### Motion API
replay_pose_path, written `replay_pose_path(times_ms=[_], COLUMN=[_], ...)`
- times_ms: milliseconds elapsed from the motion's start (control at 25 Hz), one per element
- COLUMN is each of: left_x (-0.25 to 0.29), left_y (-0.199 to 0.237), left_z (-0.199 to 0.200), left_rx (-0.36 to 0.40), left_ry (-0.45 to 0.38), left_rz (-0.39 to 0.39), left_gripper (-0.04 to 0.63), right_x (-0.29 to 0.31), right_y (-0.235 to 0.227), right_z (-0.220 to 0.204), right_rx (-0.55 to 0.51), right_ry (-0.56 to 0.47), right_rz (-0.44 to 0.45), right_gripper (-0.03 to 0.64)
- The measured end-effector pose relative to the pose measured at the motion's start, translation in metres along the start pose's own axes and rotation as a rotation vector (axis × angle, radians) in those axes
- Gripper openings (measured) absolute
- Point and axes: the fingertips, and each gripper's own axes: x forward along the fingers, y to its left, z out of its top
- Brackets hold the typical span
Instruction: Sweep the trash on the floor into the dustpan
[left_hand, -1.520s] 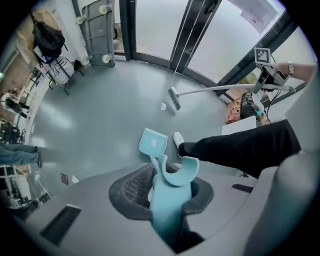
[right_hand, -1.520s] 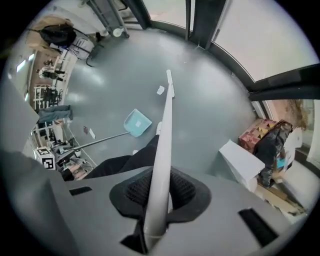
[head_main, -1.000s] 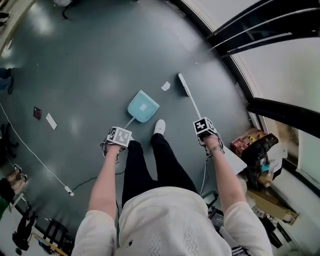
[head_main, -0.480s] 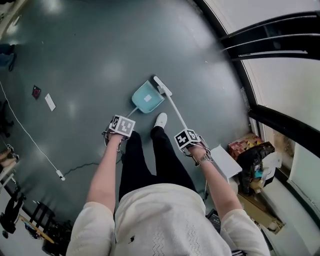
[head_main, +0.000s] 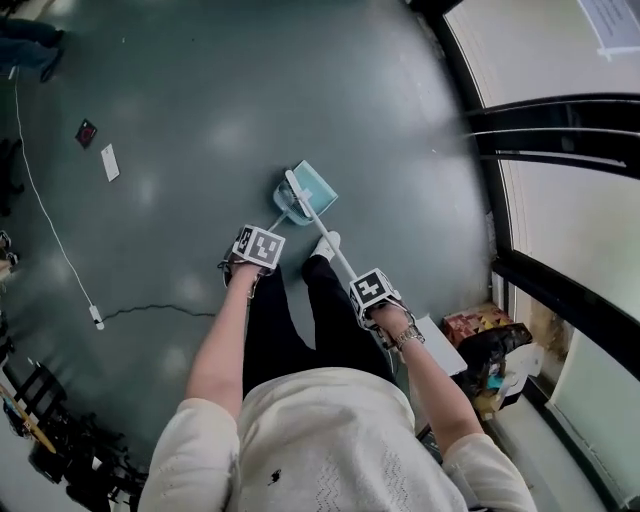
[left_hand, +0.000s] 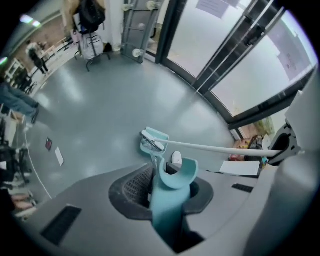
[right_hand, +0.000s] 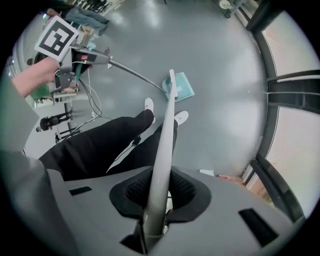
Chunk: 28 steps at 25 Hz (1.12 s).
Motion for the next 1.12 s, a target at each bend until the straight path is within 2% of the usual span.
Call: replay_pose_path(times_ms=[120, 240, 320, 440, 560, 640, 880, 1000, 1120], left_x=[-0.017, -0.029, -0.043, -0.07, -0.092, -0.111, -0.156, -0.163, -0.18], left_y=[0.019, 0.037, 0.063, 0.105, 0.136, 0.167, 0.267, 0.299, 0.351], left_z=[-0.036, -0.075, -0.105, -0.163, -0.22, -0.26, -0.359, -0.384, -0.407], left_rx=[-0.112, -0.248, -0.319, -0.401, -0.464, -0.498, -0.675, -0.767, -0.809], left_ry=[-0.024, -0.082, -0.102, -0.118, -0.145, -0.149, -0.194, -0.222, -0.211], left_rz=[0.037, -0.015, -0.015, 0.022, 0.02, 0.053, 0.128, 0.105, 0.174], left_gripper=[0.092, 0.092, 0.092, 0.092, 0.092, 0.092, 0.092, 0.092, 0.092], right_x=[-0.014, -0.036, -0.053, -0.074, -0.089, -0.099, -0.134, -0.154, -0.177], right_y=[0.008, 0.016, 0.024, 0.048, 0.084, 0.116, 0.219, 0.265, 0.309], right_z=[-0.009, -0.004, 0.009, 0.03, 0.055, 0.077, 0.164, 0.213, 0.275], right_rx=[-0.056, -0.124, -0.172, -0.21, -0.193, -0.175, -0.193, -0.234, -0.306], right_ry=[-0.002, -0.01, -0.009, -0.008, -0.019, -0.035, -0.095, -0.105, -0.106], right_rz=[-0.024, -0.069, -0.124, -0.188, -0.201, -0.197, -0.2, -0.213, -0.25], right_gripper=[0.081, 0.081, 0.081, 0.081, 0.081, 0.081, 0.081, 0.081, 0.081])
